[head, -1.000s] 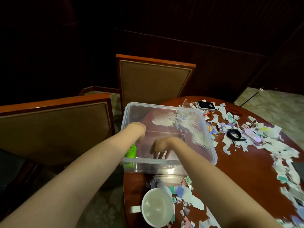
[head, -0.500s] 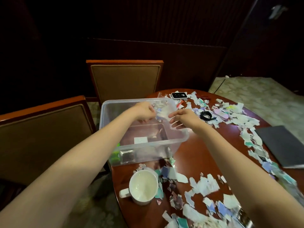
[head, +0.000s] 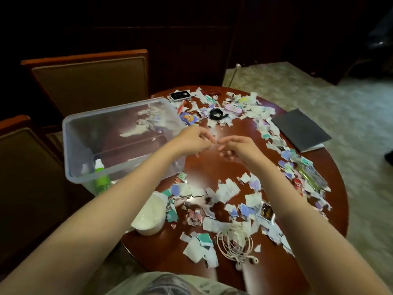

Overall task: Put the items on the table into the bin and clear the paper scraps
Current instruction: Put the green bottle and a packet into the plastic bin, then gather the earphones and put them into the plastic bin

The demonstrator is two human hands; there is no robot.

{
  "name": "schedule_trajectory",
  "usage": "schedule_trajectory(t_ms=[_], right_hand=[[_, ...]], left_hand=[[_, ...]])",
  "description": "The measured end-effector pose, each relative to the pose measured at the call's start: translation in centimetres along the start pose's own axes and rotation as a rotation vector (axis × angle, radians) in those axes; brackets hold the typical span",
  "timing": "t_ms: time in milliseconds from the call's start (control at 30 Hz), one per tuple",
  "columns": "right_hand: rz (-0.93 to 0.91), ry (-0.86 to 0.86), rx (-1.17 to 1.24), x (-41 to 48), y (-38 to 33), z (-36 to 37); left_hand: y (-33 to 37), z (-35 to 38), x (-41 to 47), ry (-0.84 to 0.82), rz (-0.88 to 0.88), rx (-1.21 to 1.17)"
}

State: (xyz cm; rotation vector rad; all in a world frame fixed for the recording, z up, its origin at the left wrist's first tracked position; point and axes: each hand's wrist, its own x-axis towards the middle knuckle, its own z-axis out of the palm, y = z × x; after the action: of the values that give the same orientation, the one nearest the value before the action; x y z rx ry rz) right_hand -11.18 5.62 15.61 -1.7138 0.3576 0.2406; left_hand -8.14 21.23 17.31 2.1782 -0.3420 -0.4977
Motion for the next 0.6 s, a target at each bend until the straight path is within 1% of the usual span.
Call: schedule_trajectory(t_ms=[67,233,267,333,367,433,533,600], right_hand=[[0.044,0.008,-0.023,-1.0,2.0,-0.3],[0.166,-0.017,-0.117,-3.4,7.0,-0.5],[0.179,-0.016,-0.168,-3.9,7.9,-0.7],[0.165,0.0,-0.372,-4.9,9.5,-1.3],[0.159,0.01,-0.482,-5.4,10.4,-1.6],[0.196,0.027,-0.622,-6.4,11.7,-1.8],[0.279,0.071,-0.709,-7.9,13.2,-1.5],[0.305,0.115,-0.708,-8.7,14.3,-1.3]], left_hand=[[0.2,2.0,-0.3,-0.06,0.014,-0.015],[-0.6,6.5,-1.6,-0.133,0.035,0.016],[-0.9,7.4,-1.9,-0.156,0.024,0.035],[-1.7,8.9,-2.4,-0.213,-0.017,0.074],[-2.1,9.7,-2.7,-0.253,-0.042,0.085],[-2.9,11.0,-3.3,-0.351,-0.085,0.119],[-3.6,12.3,-4.1,-0.47,-0.105,0.22],[-4.0,12.8,-4.5,-0.491,-0.109,0.288]])
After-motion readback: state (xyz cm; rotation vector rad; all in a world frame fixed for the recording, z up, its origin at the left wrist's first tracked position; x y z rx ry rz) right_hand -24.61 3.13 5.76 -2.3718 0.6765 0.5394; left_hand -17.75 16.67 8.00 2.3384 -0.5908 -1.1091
